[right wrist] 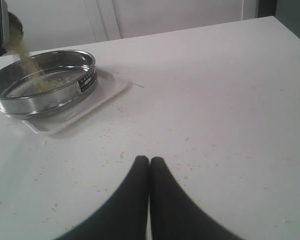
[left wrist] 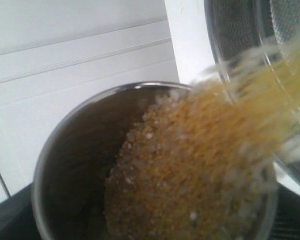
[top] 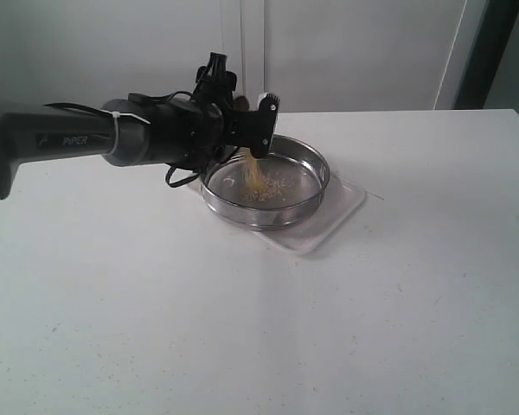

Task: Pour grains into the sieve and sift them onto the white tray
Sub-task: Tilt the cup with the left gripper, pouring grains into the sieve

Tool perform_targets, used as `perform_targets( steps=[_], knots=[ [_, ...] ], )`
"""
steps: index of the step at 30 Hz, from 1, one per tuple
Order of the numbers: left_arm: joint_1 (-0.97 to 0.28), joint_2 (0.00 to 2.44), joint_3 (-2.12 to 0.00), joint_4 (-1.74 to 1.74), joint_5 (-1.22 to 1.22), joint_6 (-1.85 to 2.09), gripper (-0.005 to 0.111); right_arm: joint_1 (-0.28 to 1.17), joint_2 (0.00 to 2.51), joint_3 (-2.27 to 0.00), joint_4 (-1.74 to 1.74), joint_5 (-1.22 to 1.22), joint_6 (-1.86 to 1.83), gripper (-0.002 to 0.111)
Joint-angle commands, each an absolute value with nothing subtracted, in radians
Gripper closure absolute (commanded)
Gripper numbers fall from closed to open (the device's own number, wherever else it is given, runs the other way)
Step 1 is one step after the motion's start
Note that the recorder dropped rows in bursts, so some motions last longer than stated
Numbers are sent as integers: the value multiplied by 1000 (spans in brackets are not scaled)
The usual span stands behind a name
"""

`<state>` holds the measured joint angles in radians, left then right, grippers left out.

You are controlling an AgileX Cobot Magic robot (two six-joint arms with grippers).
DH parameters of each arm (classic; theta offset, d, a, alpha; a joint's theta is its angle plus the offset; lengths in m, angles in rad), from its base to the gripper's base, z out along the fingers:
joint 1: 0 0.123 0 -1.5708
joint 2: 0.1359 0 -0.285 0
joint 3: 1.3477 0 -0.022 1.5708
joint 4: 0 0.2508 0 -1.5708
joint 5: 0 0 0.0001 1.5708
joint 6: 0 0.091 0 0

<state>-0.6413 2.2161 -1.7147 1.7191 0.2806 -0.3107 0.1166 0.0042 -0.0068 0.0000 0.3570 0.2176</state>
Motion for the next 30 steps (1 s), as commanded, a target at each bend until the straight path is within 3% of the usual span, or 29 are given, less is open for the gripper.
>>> perform_targets(
  steps=[1,22,30],
  knots=[
    [-662,2206,-1724,1744,318,-311,107,118,0,0,-7,342,221,108],
    [-685,2206,-1724,1744,338,-174,107,118,0,0,-7,342,221,108],
    [-709,2218,-1724,1744,438,59,107,118,0,0,-7,342,221,108]
  ],
)
